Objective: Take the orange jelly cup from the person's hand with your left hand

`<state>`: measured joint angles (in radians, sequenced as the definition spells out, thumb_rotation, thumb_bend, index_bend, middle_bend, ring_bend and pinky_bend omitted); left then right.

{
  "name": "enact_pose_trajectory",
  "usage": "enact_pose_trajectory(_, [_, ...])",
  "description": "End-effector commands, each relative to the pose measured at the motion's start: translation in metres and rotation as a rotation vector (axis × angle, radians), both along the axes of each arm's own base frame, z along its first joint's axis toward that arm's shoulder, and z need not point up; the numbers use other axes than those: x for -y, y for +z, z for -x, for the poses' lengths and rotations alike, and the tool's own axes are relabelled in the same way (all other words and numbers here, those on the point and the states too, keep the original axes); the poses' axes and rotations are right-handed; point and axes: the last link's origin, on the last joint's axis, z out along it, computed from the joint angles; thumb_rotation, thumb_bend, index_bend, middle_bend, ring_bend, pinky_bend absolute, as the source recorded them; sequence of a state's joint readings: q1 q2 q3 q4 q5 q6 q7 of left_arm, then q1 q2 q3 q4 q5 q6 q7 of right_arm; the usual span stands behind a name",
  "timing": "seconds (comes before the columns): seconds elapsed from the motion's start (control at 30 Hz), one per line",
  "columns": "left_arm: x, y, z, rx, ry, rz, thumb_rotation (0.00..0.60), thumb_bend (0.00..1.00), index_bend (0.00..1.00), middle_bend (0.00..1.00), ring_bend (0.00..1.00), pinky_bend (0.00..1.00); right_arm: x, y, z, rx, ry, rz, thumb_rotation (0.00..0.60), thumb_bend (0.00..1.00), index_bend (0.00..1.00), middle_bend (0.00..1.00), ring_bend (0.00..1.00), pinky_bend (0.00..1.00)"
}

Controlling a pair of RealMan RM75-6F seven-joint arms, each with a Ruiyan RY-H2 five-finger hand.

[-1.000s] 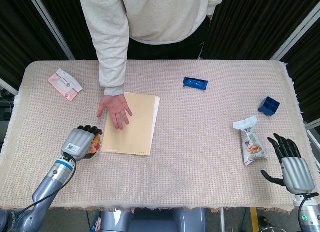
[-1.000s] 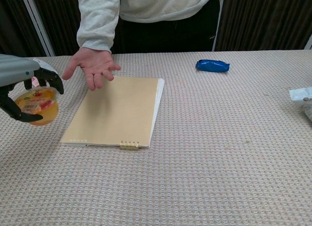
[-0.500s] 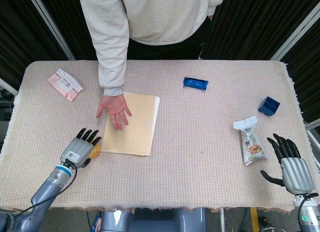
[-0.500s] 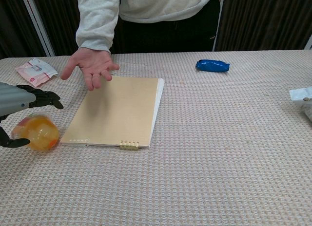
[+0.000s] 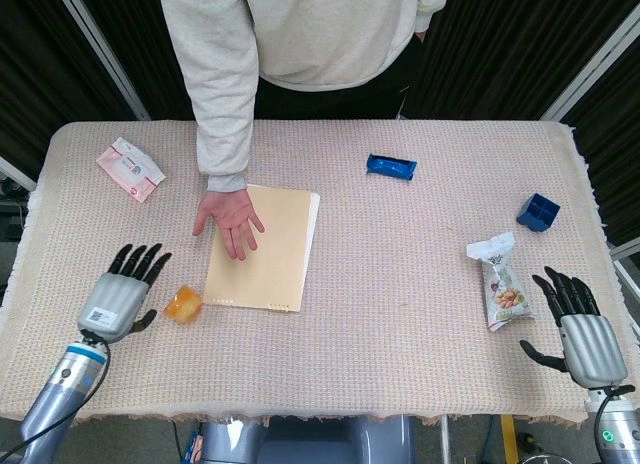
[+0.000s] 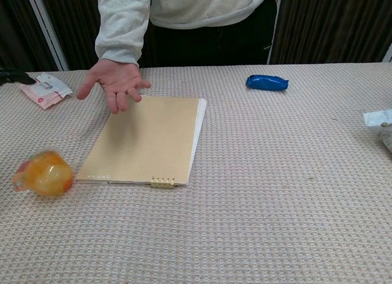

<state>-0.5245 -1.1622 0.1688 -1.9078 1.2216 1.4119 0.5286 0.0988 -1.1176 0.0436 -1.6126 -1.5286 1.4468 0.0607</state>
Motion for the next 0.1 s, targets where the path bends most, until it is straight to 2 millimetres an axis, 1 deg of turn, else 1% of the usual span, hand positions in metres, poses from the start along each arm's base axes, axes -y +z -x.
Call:
enact_pose_trajectory(0.03, [0.035, 0.032, 0.031, 0.056, 0.028, -0.132, 0.6, 0.26, 0.0, 0.0, 0.0, 0.0, 0.001, -0.001, -0.001, -0.003, 0.001, 0.002, 0.6, 0.12, 0.09, 0.0, 0.0, 0.0])
enact_pose_trajectory(0.1, [0.045, 0.04, 0.043, 0.039, 0.025, -0.175, 0.6, 0.24, 0.0, 0.0, 0.0, 0.0, 0.001, -0.001, -0.001, -0.006, 0.001, 0.002, 0.6, 0.12, 0.09, 0.0, 0.0, 0.0])
